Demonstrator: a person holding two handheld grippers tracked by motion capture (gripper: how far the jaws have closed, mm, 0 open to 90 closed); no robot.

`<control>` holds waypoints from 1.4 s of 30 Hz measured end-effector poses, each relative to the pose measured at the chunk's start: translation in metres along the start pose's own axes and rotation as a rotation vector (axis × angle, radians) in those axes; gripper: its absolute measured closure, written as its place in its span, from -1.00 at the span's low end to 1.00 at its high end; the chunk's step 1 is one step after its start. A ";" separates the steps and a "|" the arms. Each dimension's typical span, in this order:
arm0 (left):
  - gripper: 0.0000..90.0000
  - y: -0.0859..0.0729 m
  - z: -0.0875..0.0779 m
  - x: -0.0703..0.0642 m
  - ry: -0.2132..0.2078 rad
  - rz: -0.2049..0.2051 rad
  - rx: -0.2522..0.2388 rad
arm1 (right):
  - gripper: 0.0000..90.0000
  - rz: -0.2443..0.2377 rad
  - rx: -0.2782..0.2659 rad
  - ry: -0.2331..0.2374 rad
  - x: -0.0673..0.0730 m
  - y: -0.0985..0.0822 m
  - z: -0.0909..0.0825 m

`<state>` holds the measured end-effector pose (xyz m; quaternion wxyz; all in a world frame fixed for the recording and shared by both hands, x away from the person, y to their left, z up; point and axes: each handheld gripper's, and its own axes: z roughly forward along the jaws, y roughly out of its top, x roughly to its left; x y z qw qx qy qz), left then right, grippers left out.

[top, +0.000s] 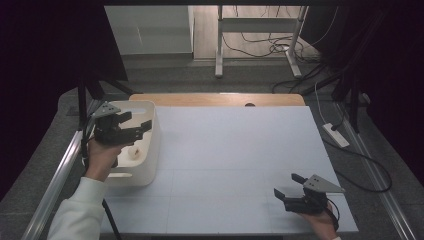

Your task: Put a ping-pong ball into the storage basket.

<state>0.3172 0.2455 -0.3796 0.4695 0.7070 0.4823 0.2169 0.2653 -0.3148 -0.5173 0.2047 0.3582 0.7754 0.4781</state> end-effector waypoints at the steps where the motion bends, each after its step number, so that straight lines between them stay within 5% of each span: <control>1: -0.62 -0.001 -0.001 -0.002 -0.009 0.003 -0.005 | -0.75 0.000 0.000 0.000 0.000 0.000 0.000; 18: -0.66 -0.018 -0.014 -0.040 -0.160 0.077 -0.060 | -0.75 -0.002 -0.001 -0.002 0.000 0.000 -0.001; 31: -0.67 -0.035 -0.018 -0.061 -0.223 0.103 -0.060 | -0.75 -0.003 0.000 -0.003 0.000 0.000 0.000; 42: -0.67 -0.056 -0.022 -0.092 -0.269 0.170 -0.052 | -0.75 -0.003 0.001 -0.001 0.000 0.000 0.000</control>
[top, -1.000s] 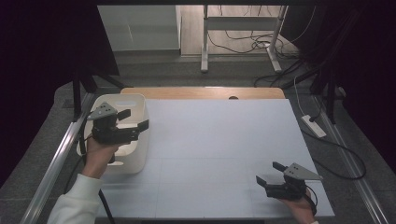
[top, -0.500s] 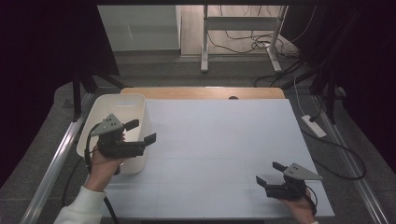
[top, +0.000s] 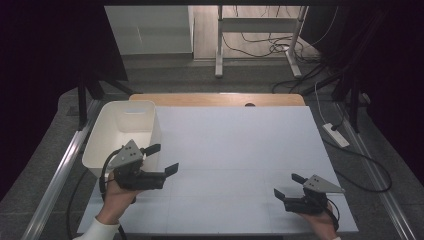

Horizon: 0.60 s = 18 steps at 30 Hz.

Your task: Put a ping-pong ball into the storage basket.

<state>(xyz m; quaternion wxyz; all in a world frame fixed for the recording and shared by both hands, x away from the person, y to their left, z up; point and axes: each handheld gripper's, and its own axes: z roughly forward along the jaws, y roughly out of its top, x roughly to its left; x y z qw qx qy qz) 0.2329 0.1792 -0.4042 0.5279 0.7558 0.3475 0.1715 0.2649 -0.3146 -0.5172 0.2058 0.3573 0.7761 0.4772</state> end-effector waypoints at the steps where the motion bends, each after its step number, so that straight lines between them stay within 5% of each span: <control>1: -0.67 -0.002 0.001 -0.003 -0.004 0.001 0.001 | -0.75 0.001 0.001 0.001 0.000 0.000 0.000; 11: -0.67 -0.030 0.011 -0.018 -0.005 0.033 0.041 | -0.75 0.002 0.002 -0.001 0.000 0.000 -0.001; 18: -0.67 -0.056 0.016 -0.007 0.010 -0.014 0.069 | -0.75 0.000 0.001 0.002 0.000 0.000 -0.001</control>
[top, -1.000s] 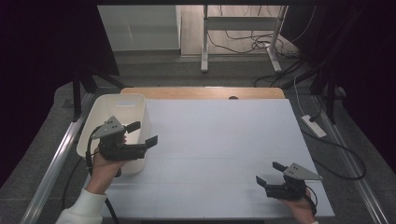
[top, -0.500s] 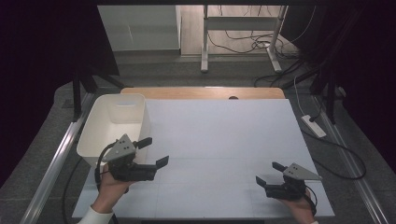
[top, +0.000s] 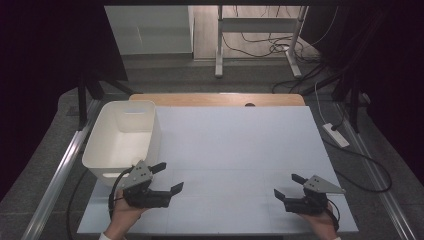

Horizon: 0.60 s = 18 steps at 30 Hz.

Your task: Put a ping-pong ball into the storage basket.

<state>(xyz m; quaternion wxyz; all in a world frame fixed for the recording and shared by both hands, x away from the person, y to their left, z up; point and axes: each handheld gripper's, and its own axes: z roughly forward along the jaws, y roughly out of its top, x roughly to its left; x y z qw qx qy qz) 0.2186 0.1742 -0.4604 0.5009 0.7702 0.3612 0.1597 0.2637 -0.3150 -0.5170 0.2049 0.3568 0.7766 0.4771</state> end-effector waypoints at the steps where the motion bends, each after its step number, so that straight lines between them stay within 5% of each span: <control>1: -0.67 -0.005 0.000 0.003 0.004 -0.009 0.004 | -0.75 0.000 0.000 0.000 0.000 0.000 0.000; 18: -0.66 -0.053 0.006 0.026 0.032 -0.033 0.024 | -0.75 -0.005 -0.002 0.015 0.001 -0.001 0.001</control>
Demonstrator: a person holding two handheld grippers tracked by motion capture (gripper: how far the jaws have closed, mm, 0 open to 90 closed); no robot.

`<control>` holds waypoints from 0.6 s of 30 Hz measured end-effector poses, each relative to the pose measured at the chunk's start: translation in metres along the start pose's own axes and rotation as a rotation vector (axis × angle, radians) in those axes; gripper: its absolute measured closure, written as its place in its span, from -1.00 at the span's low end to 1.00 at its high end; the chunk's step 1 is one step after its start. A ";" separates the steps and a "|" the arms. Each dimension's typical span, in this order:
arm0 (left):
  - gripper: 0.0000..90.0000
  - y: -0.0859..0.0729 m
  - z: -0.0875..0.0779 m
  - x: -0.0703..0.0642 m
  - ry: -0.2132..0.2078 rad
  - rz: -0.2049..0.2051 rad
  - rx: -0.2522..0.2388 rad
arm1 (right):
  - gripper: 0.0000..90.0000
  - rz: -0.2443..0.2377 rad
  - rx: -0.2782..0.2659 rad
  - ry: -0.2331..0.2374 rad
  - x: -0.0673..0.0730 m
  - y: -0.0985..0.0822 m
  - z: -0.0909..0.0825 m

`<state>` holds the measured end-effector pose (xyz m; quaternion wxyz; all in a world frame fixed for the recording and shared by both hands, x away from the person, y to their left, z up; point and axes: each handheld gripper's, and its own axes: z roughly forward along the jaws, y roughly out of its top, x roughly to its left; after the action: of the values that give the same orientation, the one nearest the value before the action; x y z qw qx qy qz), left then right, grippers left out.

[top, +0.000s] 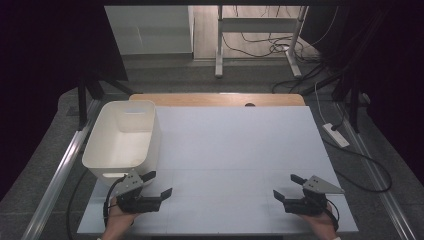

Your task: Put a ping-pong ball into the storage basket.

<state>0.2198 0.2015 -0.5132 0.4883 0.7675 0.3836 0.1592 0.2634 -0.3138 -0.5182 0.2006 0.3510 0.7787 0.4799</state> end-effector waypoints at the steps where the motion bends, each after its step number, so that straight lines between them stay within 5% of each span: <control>1: -0.66 -0.002 0.001 0.001 -0.004 0.002 0.003 | -0.75 0.001 0.000 0.000 0.000 0.000 0.000; 18: -0.66 -0.010 0.015 0.001 -0.011 0.006 0.018 | -0.75 -0.006 0.004 0.009 0.000 -0.001 -0.001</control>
<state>0.2255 0.1953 -0.5292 0.4830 0.7738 0.3800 0.1532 0.2623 -0.3145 -0.5182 0.1978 0.3469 0.7816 0.4791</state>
